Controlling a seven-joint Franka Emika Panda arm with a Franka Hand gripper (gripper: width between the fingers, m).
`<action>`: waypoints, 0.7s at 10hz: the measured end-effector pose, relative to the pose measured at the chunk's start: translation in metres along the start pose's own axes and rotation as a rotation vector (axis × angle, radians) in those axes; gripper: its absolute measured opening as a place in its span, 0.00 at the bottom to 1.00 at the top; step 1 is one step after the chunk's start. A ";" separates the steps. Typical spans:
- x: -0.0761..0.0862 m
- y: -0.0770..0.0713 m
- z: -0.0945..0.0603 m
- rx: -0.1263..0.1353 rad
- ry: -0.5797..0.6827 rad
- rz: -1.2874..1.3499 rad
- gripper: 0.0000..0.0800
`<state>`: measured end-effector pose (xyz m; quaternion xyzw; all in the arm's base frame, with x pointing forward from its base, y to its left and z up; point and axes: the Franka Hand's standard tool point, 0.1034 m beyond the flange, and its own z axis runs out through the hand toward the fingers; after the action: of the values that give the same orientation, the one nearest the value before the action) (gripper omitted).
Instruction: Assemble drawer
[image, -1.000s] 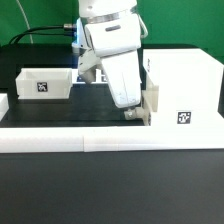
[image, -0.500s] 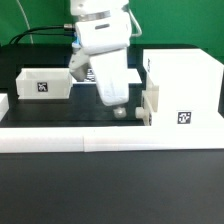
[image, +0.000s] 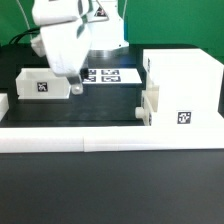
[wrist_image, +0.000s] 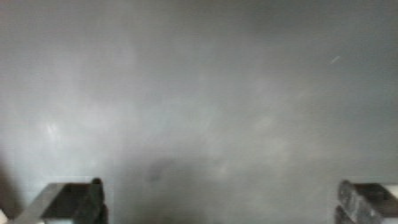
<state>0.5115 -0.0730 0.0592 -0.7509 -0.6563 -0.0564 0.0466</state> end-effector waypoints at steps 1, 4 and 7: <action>-0.009 -0.010 -0.004 -0.001 -0.008 0.015 0.81; -0.024 -0.021 -0.004 0.017 -0.010 0.045 0.81; -0.023 -0.022 -0.004 0.018 -0.010 0.196 0.81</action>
Offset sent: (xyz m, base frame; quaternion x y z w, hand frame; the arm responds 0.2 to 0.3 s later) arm 0.0000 0.0000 0.0000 0.0000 0.0000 0.0000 1.0000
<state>0.4865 -0.0932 0.0594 -0.8113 -0.5805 -0.0420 0.0552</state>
